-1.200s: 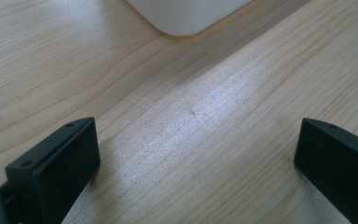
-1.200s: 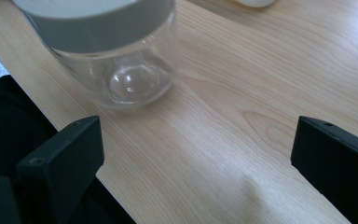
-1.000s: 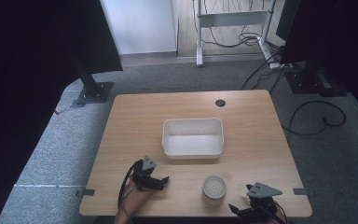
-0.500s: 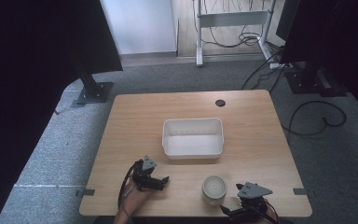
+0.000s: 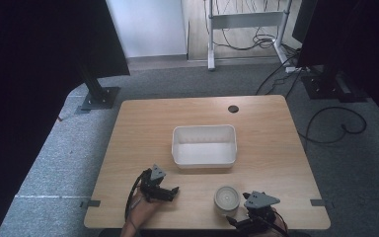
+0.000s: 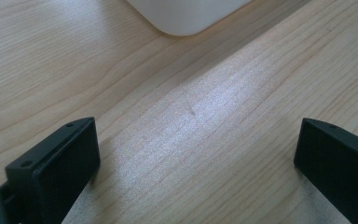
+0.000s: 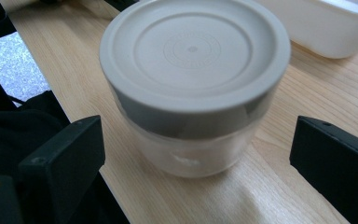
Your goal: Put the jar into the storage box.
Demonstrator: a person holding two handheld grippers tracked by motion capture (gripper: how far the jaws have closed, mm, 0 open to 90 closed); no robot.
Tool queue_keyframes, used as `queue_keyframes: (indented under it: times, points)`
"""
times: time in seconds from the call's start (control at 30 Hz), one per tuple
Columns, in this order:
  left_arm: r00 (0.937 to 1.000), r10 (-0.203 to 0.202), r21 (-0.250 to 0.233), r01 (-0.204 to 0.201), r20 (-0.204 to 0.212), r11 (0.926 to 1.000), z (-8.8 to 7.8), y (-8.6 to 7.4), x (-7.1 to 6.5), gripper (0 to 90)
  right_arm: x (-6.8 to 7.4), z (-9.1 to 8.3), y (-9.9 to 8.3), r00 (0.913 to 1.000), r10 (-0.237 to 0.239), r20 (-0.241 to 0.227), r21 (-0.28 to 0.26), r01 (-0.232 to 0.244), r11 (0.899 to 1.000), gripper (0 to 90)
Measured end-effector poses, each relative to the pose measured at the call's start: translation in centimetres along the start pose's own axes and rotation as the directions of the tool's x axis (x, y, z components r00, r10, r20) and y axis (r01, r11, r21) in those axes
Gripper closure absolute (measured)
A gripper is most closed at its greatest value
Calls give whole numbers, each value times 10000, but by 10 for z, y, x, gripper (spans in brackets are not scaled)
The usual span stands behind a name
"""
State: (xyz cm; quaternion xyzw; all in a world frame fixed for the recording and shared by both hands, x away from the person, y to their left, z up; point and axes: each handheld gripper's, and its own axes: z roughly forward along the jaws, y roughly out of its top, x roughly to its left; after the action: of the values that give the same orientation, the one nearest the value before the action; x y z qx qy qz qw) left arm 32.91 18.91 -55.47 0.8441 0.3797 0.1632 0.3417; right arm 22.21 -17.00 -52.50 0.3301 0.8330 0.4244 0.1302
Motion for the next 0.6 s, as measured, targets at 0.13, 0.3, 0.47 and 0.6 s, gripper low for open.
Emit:
queue_keyframes:
  times: [0.13, 0.3, 0.47, 0.6]
  points:
    - [10000, 2, -1, -2, -1, 10000, 0, 0, 0, 0, 1, 4, 2, 10000, -46, -41, 40, 46, 10000, 35]
    - [10000, 0, -1, 0, -1, 10000, 0, 0, 0, 0, 2, 8, 4, 10000, -81, -35, 90, 81, 9999, 38]
    - [10000, 2, 0, -2, 0, 10000, 0, 0, 0, 0, 4, 14, 6, 10000, -72, -33, 176, 73, 9998, 47]
    - [10000, -1, -4, 1, -1, 10000, 0, 0, 0, 0, 4, 17, 7, 10000, -83, -19, 234, 83, 9997, 53]
